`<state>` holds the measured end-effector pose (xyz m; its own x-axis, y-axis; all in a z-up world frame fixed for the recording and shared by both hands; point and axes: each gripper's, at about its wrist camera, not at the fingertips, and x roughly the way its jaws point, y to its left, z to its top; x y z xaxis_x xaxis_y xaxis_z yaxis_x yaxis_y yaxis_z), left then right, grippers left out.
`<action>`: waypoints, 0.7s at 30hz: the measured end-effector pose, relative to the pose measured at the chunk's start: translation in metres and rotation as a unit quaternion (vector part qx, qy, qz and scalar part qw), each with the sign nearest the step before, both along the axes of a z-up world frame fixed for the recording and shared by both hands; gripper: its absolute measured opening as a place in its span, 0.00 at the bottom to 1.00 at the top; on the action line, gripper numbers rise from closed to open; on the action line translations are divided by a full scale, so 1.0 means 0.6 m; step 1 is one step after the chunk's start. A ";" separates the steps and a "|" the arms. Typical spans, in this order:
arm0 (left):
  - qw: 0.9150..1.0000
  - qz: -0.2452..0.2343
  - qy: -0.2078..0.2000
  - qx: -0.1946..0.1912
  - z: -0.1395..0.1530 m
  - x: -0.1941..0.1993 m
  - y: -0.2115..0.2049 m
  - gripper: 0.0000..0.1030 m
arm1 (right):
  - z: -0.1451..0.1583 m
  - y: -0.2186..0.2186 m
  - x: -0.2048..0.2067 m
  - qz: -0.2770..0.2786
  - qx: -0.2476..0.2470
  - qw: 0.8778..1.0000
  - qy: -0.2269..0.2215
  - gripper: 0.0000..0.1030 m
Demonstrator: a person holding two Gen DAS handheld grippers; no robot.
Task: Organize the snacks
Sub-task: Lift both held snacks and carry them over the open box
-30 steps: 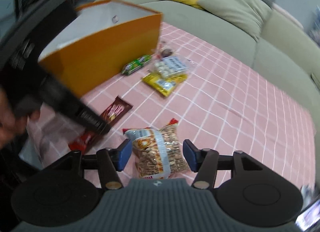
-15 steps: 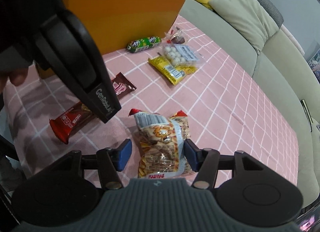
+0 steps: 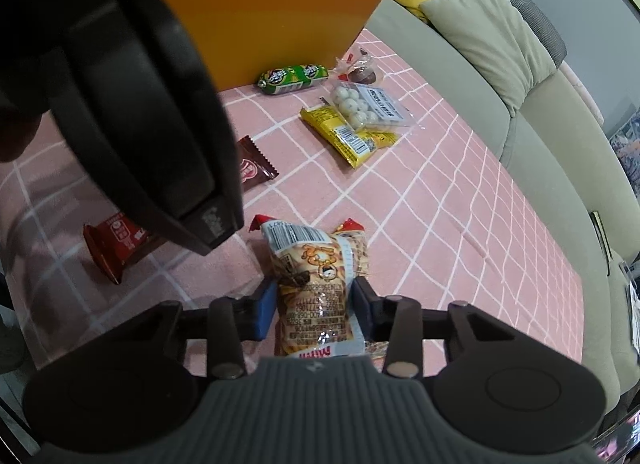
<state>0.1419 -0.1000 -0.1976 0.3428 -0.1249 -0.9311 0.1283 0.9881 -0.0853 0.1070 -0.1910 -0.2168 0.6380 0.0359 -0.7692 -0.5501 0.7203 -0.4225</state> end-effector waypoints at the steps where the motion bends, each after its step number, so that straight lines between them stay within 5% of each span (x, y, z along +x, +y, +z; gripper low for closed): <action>1: 1.000 0.002 0.001 0.000 -0.001 0.001 0.001 0.25 | 0.003 -0.002 0.003 -0.004 0.004 1.000 0.003 0.29; 11: 1.000 -0.008 -0.008 -0.005 0.028 -0.012 0.004 0.25 | 0.034 -0.002 0.007 -0.023 0.010 1.000 0.013 0.22; 21: 0.998 -0.010 -0.064 -0.010 0.121 -0.035 0.022 0.25 | 0.113 -0.014 0.010 -0.048 0.054 0.997 0.007 0.22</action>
